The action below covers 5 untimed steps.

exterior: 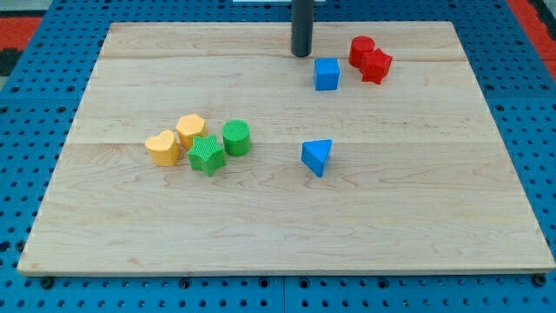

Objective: Move the cube right to the triangle

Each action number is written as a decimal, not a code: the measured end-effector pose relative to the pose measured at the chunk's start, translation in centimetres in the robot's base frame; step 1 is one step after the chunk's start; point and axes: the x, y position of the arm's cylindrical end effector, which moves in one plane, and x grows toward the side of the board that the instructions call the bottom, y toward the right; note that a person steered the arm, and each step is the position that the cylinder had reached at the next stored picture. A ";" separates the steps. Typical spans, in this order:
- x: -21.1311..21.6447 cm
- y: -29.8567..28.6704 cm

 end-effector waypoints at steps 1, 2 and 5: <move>9.6 1.7; 9.6 4.1; 16.5 3.7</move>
